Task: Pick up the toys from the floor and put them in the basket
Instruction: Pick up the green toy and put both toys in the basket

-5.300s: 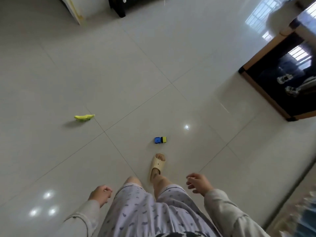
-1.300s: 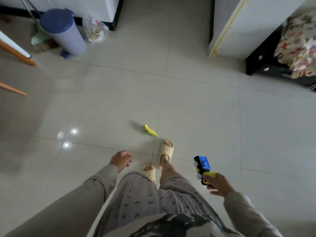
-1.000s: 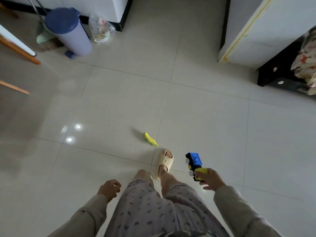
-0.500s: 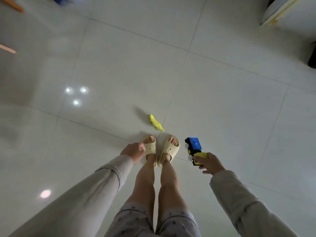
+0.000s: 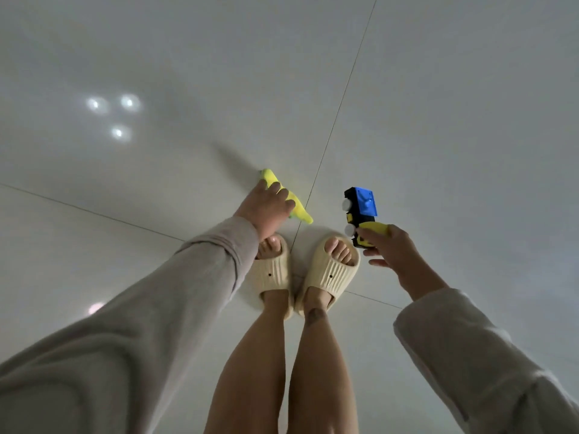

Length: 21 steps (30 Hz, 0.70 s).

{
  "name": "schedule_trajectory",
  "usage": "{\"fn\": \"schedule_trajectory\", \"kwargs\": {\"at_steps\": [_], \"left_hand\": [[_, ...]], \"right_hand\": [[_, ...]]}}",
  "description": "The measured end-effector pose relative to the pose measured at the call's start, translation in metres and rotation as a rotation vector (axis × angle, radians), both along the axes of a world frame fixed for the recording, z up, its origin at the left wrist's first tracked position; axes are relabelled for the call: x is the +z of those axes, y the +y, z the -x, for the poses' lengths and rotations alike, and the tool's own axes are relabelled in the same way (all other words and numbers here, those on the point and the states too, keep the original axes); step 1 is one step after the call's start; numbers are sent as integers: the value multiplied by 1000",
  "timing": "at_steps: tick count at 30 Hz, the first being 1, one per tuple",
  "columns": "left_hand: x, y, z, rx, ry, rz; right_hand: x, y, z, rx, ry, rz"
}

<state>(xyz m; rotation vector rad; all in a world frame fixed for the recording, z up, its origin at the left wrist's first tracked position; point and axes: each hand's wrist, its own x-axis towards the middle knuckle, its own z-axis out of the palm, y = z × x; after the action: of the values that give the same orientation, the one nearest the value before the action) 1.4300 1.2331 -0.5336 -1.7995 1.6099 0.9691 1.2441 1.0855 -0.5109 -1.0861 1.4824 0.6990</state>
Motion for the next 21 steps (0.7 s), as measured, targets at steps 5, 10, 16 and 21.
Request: {"fn": "schedule_trajectory", "kwargs": {"at_steps": [5,10,16,21], "left_hand": [[-88,4,-7,23,-33,46],[-112,11,-1,210,-46,22],[-30,23,8,1263,310,-114],[113,43,4,1910,674,-69]], "right_hand": [[-51,16,15,-82,-12,78],[-66,8,23,-221,-4,77],[10,15,17,-289,30,9],[138,39,4,-252,-1,13]]}}
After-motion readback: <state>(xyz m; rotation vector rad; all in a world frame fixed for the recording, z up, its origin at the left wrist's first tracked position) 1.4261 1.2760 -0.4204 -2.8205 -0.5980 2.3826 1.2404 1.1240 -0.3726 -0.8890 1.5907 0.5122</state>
